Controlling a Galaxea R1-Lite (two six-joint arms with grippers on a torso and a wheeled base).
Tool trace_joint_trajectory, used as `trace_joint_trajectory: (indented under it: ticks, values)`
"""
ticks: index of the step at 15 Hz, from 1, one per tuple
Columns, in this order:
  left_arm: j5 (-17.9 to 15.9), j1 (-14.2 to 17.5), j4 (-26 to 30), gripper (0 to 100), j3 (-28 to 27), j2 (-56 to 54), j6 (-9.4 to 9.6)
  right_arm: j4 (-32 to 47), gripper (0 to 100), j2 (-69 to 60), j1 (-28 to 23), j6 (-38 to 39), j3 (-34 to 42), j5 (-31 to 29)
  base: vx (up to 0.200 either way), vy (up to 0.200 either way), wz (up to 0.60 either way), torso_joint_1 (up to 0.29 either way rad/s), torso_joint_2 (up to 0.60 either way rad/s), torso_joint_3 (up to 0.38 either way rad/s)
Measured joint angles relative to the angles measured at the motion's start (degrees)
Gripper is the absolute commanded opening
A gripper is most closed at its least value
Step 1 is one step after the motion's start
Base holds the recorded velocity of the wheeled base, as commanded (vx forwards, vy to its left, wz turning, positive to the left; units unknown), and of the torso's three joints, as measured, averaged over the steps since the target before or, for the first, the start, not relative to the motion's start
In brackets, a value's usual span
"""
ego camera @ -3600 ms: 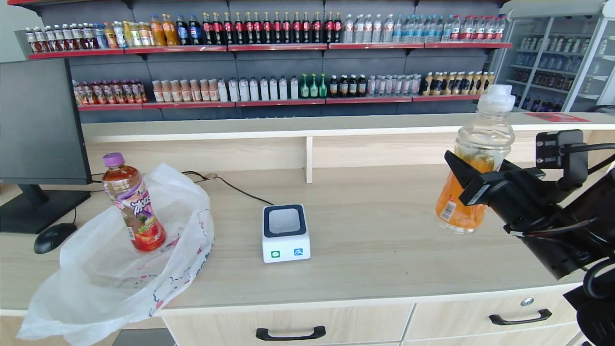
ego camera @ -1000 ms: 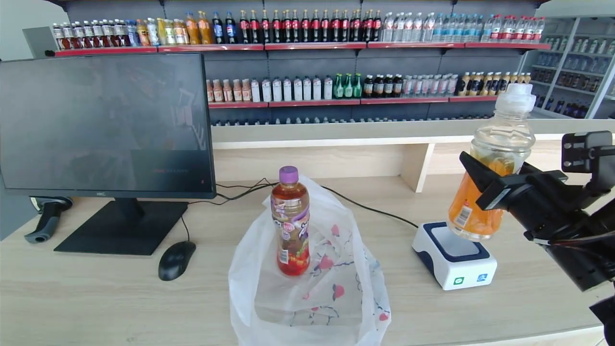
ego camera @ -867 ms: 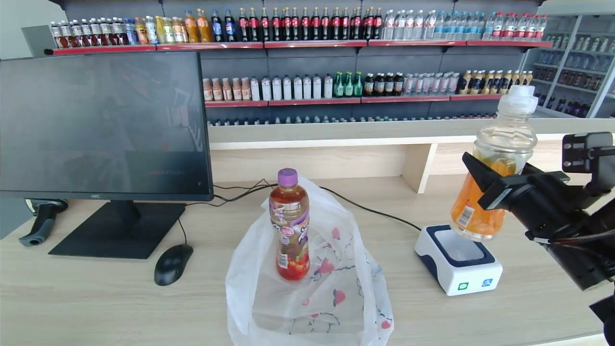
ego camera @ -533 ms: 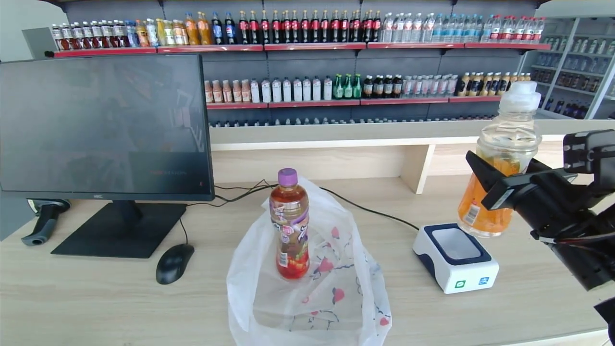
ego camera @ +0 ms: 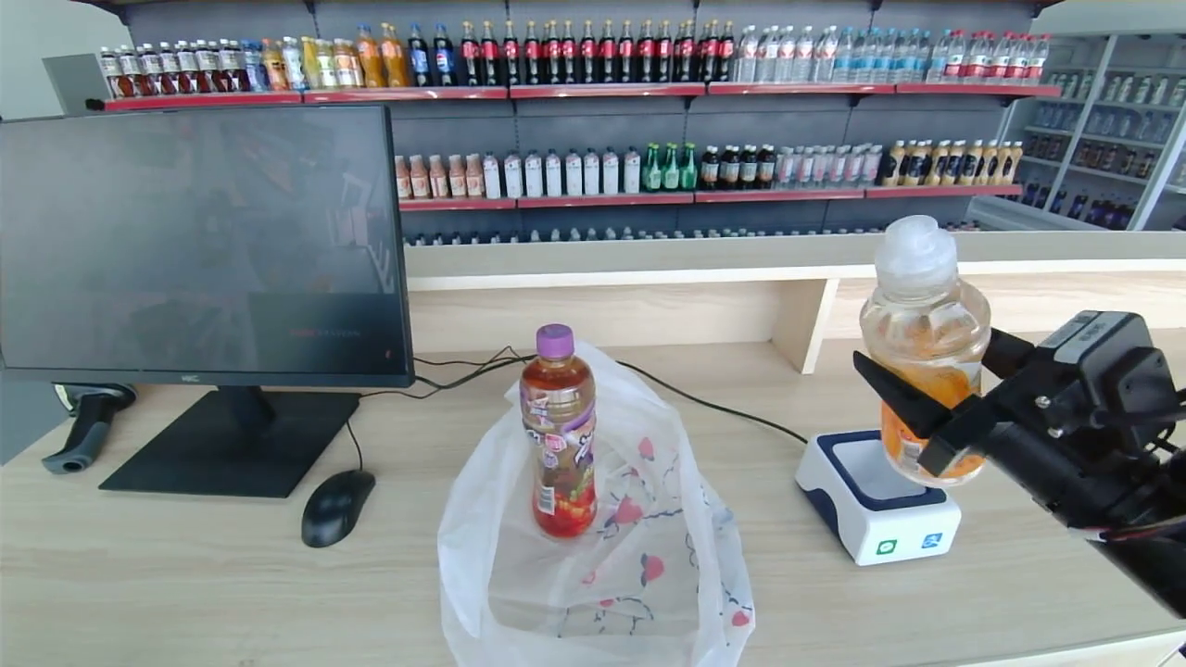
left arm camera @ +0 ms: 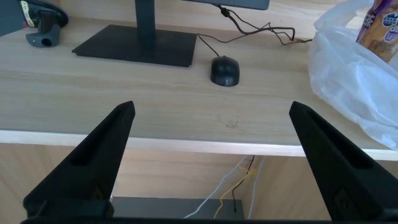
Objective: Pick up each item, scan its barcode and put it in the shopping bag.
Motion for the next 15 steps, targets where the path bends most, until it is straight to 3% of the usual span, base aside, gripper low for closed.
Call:
trace_joint_trajectory:
  ticks: [3, 7, 11, 15]
  values:
    - [0.0, 0.0, 0.0, 100, 0.0, 0.0, -0.11, 0.0, 0, 1.5, 2.2, -8.2, -1.6, 7.5, 0.000, 0.000, 0.00, 0.000, 0.00, 0.000]
    - [0.0, 0.0, 0.0, 100, 0.0, 0.0, -0.09, -0.1, 0, 2.2, 3.4, -12.8, 1.0, 10.9, 0.000, 0.000, 0.00, 0.000, 0.00, 0.000]
    - [0.0, 0.0, -0.1, 100, 0.0, 0.0, -0.09, -0.1, 0, 4.7, 0.6, -20.3, 0.6, 21.1, 0.000, 0.000, 0.00, 0.000, 0.00, 0.000]
    - [0.0, 0.0, -0.4, 100, 0.0, 0.0, -0.17, 0.0, 0, 7.4, -6.5, -25.5, 0.6, 35.4, 0.000, 0.000, 0.00, 0.000, 0.00, 0.000]
